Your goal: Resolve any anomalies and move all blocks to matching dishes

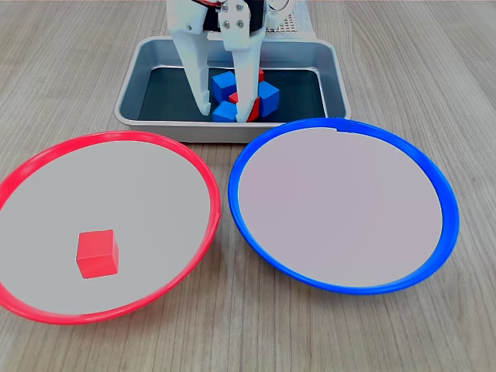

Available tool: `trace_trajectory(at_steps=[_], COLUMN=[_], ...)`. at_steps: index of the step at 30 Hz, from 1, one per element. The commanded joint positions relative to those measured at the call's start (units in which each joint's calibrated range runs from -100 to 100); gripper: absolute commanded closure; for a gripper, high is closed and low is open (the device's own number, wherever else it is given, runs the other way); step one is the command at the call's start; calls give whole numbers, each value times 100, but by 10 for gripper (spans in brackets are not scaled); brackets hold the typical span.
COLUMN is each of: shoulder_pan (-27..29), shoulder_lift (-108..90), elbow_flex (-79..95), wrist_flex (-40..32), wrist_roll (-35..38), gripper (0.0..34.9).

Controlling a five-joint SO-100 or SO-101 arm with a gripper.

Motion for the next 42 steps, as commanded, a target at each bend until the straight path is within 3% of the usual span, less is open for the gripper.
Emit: trace_trajectory(at_steps=[1, 2, 6, 8, 10, 12, 17, 19, 25, 26, 27, 29, 30, 35, 38, 42], shoulder_pan=[-24, -62, -184, -410, -928, -1229, -1624, -1728, -1728, -1718, -1699, -1671, -1671, -1586, -1436, -1125], shoulder_lift=[29, 29, -133, -244, -116, 140, 925, 1471, 2545, 2596, 2605, 2494, 2451, 1769, 1112, 277], elbow_flex=[30, 57, -216, -890, -2510, -3484, -4677, -4959, -5023, -4959, -4868, -4731, -4704, -4294, -3957, -3284], wrist_flex=[-226, -268, 236, 1169, 2588, 2960, 2522, 1977, 781, 649, 500, 459, 483, 1119, 1911, 2729], wrist_roll=[59, 78, -24, -298, -1011, -1480, -2217, -2447, -2437, -2432, -2432, -2447, -2447, -2364, -2193, -1900], gripper=[307, 346, 347, 347, 347, 347, 347, 347, 338, 300, 234, 179, 175, 206, 238, 253])
